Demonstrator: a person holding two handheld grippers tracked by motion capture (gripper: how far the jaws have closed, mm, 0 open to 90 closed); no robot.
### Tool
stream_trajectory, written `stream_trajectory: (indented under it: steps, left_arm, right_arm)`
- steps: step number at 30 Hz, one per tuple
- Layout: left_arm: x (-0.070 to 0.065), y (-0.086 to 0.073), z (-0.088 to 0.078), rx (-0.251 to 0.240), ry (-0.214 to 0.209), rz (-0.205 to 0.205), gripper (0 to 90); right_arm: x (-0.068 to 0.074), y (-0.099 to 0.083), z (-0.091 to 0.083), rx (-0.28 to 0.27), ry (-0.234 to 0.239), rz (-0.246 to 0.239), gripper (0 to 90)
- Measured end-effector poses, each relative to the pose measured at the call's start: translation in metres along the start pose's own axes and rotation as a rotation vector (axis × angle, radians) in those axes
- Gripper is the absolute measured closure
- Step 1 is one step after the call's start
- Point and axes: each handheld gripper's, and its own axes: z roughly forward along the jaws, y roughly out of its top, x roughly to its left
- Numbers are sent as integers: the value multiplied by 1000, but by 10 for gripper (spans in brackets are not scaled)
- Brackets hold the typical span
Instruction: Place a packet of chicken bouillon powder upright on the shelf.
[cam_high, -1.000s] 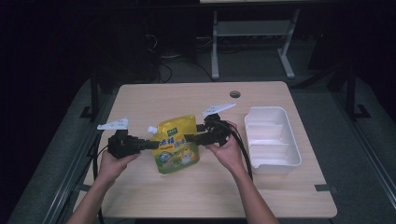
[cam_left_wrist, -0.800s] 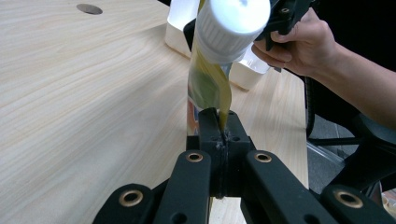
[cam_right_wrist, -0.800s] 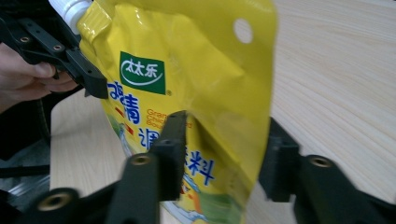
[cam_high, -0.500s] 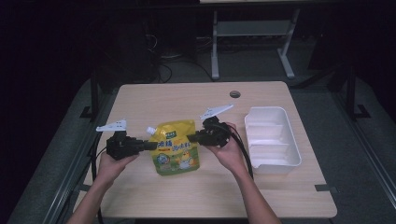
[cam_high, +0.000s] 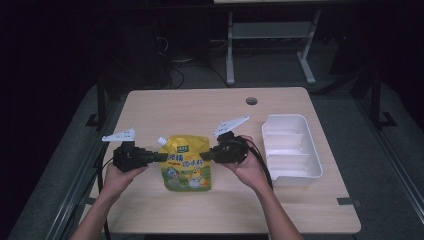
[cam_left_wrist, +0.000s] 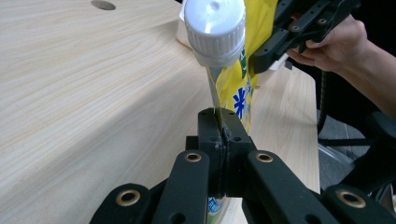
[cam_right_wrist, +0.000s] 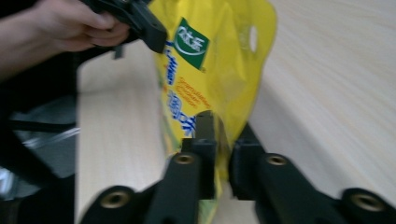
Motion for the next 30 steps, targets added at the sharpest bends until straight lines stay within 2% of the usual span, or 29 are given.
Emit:
stream_trajectory:
  steps: [2, 3, 4, 9, 11, 12, 13, 18, 21, 26, 30]
  left_arm:
    - [0, 0, 0, -2, -23, 5, 894]
    - [-1, 0, 1, 0, -37, 17, 895]
    - [-1, 0, 1, 0, -37, 17, 895]
    - [-6, 0, 4, 8, -41, 35, 894]
    - [-6, 0, 4, 10, -39, 40, 888]
    - [-6, 1, 3, 13, -32, 47, 888]
    - [-7, 1, 3, 19, -8, 54, 864]
    - [-7, 0, 4, 40, 13, 51, 756]
    - [-10, 0, 4, 67, 39, 69, 705]
    - [-15, -1, 3, 77, 54, 87, 672]
    - [-20, -1, 2, 86, 82, 115, 644]
  right_arm:
    - [-1, 0, 0, -8, 26, 1, 777]
    - [-1, 0, 1, -32, 68, 12, 758]
    - [-1, 1, 2, -35, 82, 15, 758]
    - [2, 3, 10, -15, 77, -3, 779]
    - [2, 4, 11, -18, 74, -1, 842]
    - [2, 4, 11, -18, 74, -1, 842]
    - [1, 3, 11, -14, 87, 0, 873]
    - [3, 4, 10, -5, 100, -10, 891]
    - [4, 4, 8, -3, 111, -8, 894]
    - [6, 6, 5, -2, 110, -18, 893]
    - [9, 8, 1, -2, 105, -31, 894]
